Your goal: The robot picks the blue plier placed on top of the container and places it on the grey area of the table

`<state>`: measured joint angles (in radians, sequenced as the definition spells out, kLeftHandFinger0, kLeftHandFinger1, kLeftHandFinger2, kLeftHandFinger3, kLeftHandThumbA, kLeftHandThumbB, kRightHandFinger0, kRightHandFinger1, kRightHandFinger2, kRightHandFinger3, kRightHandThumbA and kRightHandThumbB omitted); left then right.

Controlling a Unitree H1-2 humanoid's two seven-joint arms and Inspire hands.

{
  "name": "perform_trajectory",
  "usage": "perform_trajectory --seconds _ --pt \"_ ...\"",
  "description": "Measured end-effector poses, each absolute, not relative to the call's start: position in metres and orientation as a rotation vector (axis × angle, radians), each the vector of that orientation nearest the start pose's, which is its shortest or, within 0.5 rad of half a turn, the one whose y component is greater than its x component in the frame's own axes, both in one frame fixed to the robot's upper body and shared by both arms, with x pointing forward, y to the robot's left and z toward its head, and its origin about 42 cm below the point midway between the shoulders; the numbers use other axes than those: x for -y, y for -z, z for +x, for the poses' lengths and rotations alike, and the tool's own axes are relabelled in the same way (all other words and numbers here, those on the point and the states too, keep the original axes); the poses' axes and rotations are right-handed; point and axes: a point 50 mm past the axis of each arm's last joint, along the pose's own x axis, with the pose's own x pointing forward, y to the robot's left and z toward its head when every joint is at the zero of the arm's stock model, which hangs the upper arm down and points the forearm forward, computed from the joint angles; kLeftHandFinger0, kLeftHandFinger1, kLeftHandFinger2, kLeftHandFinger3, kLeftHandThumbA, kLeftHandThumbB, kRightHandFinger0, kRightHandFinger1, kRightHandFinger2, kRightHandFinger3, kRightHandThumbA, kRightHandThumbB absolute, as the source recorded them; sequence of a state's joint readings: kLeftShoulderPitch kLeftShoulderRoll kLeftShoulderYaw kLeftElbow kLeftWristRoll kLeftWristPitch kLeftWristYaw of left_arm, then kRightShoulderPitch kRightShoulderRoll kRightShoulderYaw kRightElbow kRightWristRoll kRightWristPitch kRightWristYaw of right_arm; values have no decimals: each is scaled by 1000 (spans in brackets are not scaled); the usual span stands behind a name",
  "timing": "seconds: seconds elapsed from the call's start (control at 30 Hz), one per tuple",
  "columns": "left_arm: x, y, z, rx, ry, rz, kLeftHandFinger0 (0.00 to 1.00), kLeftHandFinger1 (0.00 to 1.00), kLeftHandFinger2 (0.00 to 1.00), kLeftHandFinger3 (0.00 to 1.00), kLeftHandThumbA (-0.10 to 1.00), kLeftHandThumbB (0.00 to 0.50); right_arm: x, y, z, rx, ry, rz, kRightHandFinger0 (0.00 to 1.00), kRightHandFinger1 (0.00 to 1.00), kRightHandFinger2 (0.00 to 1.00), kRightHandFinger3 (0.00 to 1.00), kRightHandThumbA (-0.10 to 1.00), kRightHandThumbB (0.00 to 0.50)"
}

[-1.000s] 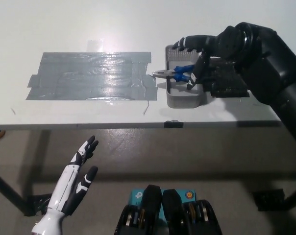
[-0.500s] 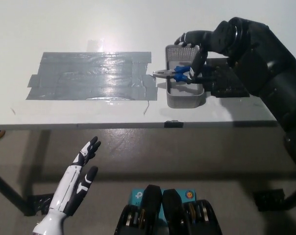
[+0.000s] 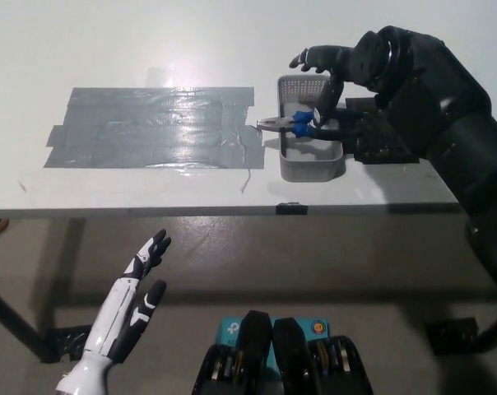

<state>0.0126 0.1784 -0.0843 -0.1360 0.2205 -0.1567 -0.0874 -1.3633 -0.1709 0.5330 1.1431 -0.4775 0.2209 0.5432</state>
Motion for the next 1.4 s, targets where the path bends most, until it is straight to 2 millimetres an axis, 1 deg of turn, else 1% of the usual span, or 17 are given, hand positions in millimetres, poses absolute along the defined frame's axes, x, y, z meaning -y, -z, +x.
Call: perform_trajectory --seconds 0.07,0.17,0.2,0.27,0.3,0.43,0.5,0.63,0.73,0.83,0.97,1.1,1.17,1.2,1.23,1.37,1.4 --pt "-232 -138 275 264 198 398 1000 1000 1000 1000 1000 90 117 -353 587 -257 -573 -1221 1000 1000 1000 1000 1000 349" --pt "-232 -138 275 264 198 398 1000 1000 1000 1000 991 78 120 -349 588 -269 -566 -1216 1000 1000 1000 1000 1000 351" --pt "-232 -138 275 264 198 398 1000 1000 1000 1000 989 79 121 -348 588 -272 -563 -1214 1000 1000 1000 1000 1000 357" --pt "-232 -138 275 264 198 397 1000 1000 1000 1000 990 83 122 -347 588 -271 -557 -1211 1000 1000 1000 1000 1000 346" --pt "-232 -138 275 264 198 397 1000 1000 1000 1000 993 89 121 -347 588 -270 -556 -1210 1000 1000 1000 1000 1000 353" --pt "-232 -138 275 265 199 397 1000 1000 1000 1000 994 87 116 -341 588 -280 -561 -1203 1000 1000 1000 1000 1000 352" --pt "-232 -138 275 265 199 397 1000 1000 1000 1000 999 86 113 -338 587 -284 -566 -1199 1000 1000 1000 1000 1000 364" --pt "-232 -140 275 271 200 398 1000 1000 1000 1000 998 75 106 -333 586 -285 -567 -1195 1000 1000 1000 1000 1000 370" --pt "-231 -141 275 275 200 398 1000 1000 1000 1000 994 77 104 -328 585 -298 -567 -1184 1000 1000 1000 1000 1000 341" --pt "-231 -141 275 276 201 398 1000 1000 1000 1000 990 83 104 -325 585 -304 -564 -1189 1000 1000 1000 1000 1000 326" --pt "-231 -142 275 280 201 399 1000 1000 1000 1000 993 73 106 -323 585 -309 -557 -1193 1000 1000 1000 1000 1000 331" --pt "-231 -144 276 285 201 402 1000 1000 1000 1000 995 72 106 -321 585 -303 -553 -1203 1000 1000 1000 1000 1000 358" --pt "-230 -146 276 291 201 403 1000 1000 1000 1000 999 77 106 -320 585 -302 -550 -1204 1000 1000 1000 1000 1000 348" --pt "-230 -146 276 294 201 403 1000 1000 1000 1000 1000 78 106 -320 585 -301 -549 -1205 1000 1000 1000 1000 1000 350" --pt "-230 -147 276 296 201 404 1000 1000 1000 1000 1000 77 106 -320 585 -299 -548 -1207 1000 1000 1000 1000 1000 364" --pt "-230 -147 276 295 201 404 1000 1000 1000 1000 997 74 107 -318 586 -299 -544 -1221 1000 1000 1000 1000 1000 349" --pt "-230 -147 276 295 201 404 1000 1000 1000 1000 996 74 107 -318 586 -299 -544 -1222 1000 1000 1000 1000 1000 352"
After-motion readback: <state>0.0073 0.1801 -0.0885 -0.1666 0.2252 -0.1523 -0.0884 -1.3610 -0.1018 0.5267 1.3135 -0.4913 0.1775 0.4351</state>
